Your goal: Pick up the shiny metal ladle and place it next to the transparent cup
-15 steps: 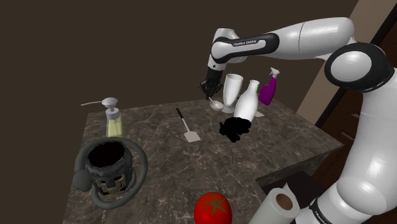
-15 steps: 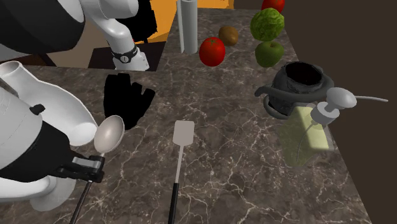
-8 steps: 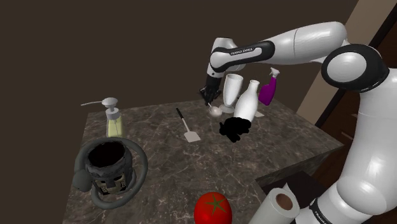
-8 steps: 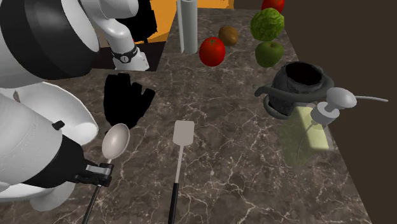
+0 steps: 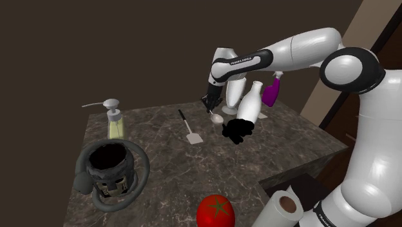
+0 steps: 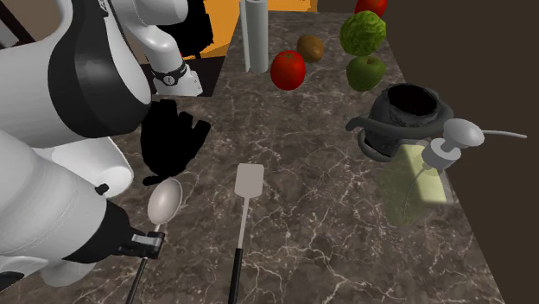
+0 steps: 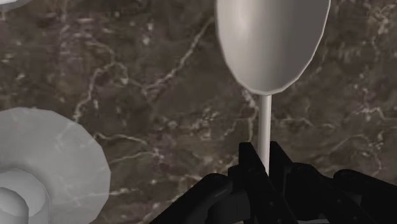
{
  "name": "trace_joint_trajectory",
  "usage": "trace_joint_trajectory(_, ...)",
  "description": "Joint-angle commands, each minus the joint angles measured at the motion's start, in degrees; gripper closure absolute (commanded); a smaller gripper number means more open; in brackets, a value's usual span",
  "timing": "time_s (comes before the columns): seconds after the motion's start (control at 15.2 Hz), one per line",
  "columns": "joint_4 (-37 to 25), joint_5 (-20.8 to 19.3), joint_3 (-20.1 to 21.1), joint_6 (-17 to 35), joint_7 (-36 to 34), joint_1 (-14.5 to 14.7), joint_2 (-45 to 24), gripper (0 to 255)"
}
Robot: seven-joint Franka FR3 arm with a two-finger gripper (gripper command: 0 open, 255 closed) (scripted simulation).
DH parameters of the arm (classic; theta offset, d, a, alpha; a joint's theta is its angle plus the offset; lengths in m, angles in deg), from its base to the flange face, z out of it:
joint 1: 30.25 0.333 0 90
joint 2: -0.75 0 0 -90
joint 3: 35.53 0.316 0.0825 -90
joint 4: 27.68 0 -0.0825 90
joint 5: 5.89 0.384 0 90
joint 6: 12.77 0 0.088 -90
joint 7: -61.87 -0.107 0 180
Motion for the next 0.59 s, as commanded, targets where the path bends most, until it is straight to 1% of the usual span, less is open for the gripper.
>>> trace_joint_trajectory(0.0,0.4,0.0,0.0,0.5,-0.1,0.1,-0.1,255)
trace_joint_trajectory(0.4,0.4,0.0,0.0,0.5,-0.1,0.1,-0.1,255)
trace_joint_trajectory(0.46,0.4,0.0,0.0,0.5,-0.1,0.1,-0.1,0)
trace_joint_trajectory(0.53,0.4,0.0,0.0,0.5,-0.1,0.1,-0.1,0)
